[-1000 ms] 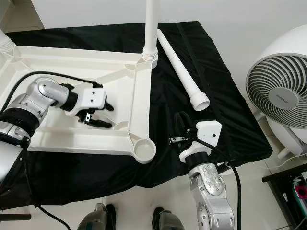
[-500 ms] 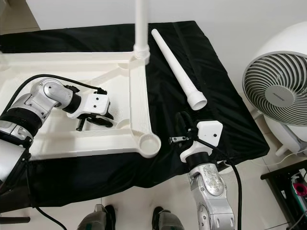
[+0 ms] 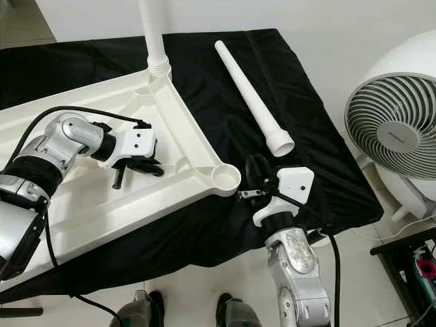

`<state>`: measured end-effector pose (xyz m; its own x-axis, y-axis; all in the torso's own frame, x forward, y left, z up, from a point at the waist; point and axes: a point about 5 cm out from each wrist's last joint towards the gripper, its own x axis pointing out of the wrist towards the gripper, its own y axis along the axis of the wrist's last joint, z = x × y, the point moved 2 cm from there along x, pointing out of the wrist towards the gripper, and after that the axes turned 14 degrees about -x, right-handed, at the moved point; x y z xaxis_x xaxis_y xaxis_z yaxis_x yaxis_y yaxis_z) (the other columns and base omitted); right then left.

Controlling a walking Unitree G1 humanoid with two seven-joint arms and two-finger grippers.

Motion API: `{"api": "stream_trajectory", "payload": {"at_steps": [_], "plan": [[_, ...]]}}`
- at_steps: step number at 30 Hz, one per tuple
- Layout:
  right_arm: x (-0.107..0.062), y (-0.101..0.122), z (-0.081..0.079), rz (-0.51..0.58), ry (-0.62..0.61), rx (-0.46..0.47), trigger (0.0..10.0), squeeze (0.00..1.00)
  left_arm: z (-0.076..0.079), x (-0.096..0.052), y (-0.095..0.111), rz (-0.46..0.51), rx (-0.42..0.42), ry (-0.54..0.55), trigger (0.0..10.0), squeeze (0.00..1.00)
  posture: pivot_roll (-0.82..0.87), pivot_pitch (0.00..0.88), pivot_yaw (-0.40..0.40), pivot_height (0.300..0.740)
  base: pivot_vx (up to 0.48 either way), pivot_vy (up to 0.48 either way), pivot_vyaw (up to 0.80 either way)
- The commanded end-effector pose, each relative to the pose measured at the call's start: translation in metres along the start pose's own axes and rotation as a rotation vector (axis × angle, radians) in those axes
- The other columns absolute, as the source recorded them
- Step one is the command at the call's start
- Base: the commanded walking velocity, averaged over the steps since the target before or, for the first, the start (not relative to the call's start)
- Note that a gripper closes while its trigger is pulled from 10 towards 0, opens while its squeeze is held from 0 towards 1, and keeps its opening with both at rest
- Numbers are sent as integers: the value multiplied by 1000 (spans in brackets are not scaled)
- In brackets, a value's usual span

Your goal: Building children table

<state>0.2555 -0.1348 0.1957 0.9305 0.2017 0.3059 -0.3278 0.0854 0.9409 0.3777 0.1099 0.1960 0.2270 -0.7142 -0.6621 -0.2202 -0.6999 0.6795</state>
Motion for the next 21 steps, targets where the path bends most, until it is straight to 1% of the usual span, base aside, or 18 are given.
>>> {"api": "stream_trajectory", "payload": {"at_steps": [1,6,7,8,9,10,11,13,14,15,16,17,18,19,20,21], "plan": [[-1,-4,-1,-19,14,8,10000,0,-3,8,4,96,-12,115,10000,0,50,217,5,740,0,0,0],[-1,-4,-1,-18,14,2,10000,0,-1,10,7,109,13,98,10000,0,46,215,6,740,0,0,0],[-1,-4,0,-18,11,0,10000,0,-2,9,11,145,-6,91,10000,725,41,214,9,740,0,0,0],[-1,-4,0,-18,11,0,10000,0,-2,9,11,145,-6,91,10000,725,41,214,9,740,0,0,0],[0,-4,1,-16,10,-5,10000,0,-2,7,18,190,-24,72,10000,1000,36,210,12,740,0,0,0],[0,-4,1,-15,9,-8,10000,0,-2,5,22,224,-37,57,10000,1000,36,210,12,740,0,0,0],[1,-4,2,-14,7,-9,10000,0,-5,1,26,237,-31,74,10000,1000,38,208,13,740,0,0,0],[1,-4,2,-14,7,-9,10000,0,-5,1,26,237,-31,74,10000,1000,38,208,13,740,0,0,0],[2,-4,3,-13,6,-8,10000,0,-7,-2,27,231,-19,88,10000,1000,39,206,12,740,0,0,0],[2,-4,3,-13,6,-8,10000,0,-7,-2,27,231,-19,88,10000,1000,39,206,12,740,0,0,0],[4,-4,4,-10,11,-9,10000,0,-9,-6,29,235,-15,97,10000,0,42,203,8,740,0,0,0],[6,-3,4,-6,14,-8,10000,0,-10,-12,32,240,-1,95,10000,0,42,203,8,740,0,0,0],[6,-3,4,-6,14,-8,10000,0,-10,-12,32,240,-1,95,10000,0,42,203,8,740,0,0,0],[10,-3,5,0,22,-3,10000,788,-12,-20,37,258,17,90,10000,0,48,201,4,740,0,0,0],[10,-3,5,0,22,-3,10000,788,-12,-20,37,258,17,90,10000,0,48,201,4,740,0,0,0],[12,-3,6,5,28,1,10000,1000,-13,-26,41,278,25,91,10000,0,48,201,4,740,0,0,0]]}}
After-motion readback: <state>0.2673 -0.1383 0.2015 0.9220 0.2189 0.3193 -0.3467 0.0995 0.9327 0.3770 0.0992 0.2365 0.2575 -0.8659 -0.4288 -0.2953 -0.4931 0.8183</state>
